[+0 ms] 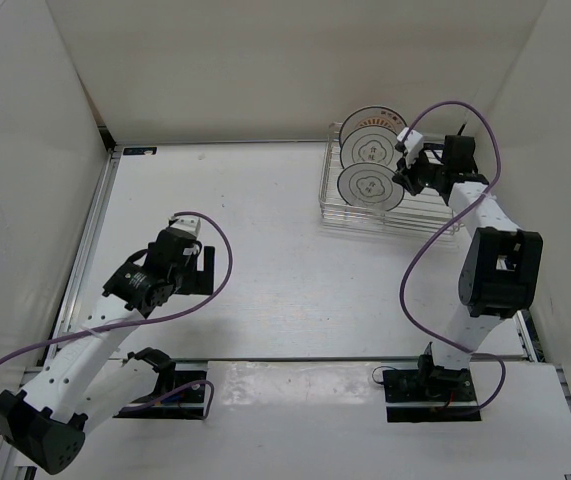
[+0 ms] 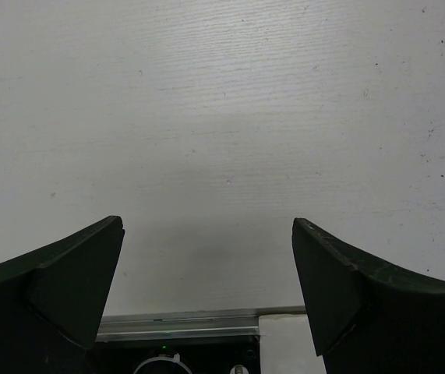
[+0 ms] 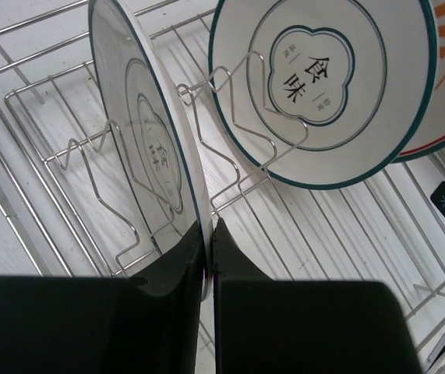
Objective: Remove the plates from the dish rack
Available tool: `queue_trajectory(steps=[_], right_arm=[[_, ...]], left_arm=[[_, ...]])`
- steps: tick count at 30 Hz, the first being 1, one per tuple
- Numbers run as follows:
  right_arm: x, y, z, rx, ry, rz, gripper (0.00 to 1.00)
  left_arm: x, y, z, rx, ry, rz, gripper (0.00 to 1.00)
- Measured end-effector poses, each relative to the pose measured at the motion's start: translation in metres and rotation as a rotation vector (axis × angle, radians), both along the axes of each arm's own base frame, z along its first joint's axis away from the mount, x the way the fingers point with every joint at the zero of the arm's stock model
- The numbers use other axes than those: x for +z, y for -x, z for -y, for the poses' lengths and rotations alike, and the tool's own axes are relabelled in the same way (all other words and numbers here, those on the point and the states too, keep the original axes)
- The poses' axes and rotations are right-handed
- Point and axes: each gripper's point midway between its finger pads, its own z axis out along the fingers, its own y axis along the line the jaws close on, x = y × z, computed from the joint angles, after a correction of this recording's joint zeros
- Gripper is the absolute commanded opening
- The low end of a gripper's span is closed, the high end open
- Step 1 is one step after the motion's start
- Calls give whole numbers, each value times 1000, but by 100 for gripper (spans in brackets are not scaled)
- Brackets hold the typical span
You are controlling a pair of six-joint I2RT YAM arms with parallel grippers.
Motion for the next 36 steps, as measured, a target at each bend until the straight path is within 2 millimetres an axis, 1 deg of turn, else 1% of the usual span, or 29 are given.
queue_trajectory(steps=[3,7,9,13,17,20,24,26,28,30,33,36], right_arm=[[3,-2,4,-61,2,4,0],[23,-6,13,-148,2,40,0],[36,-7,16,-183,-3,69,0],[74,-7,22,-247,-26,148,0],[109,-12,31,-320,-44,225,0],[127,-11,35,-367,-76,253,0],[149,0,34,-426,-171,247,0],[163,11,29,-445,-241,246,0],[171,31,23,-458,-311,233,0],[175,57,14,-465,-387,212,0],[183,97,-5,-439,-512,146,0],[184,139,-25,-410,-649,30,0]], left_arm=[[-2,0,0,3,1,-3,100],[-6,2,-1,5,-1,-13,100],[-6,2,-1,5,0,-12,100],[-6,2,-1,4,1,-11,100],[-6,2,-1,7,1,-11,100],[-6,2,-2,9,-3,-11,100],[-9,3,-4,14,-12,-16,100],[-9,3,-5,16,-16,-15,100],[-9,3,-6,18,-18,-14,100],[-9,3,-6,19,-19,-12,100],[-9,3,-6,20,-19,-10,100],[-9,3,-7,20,-20,-9,100]])
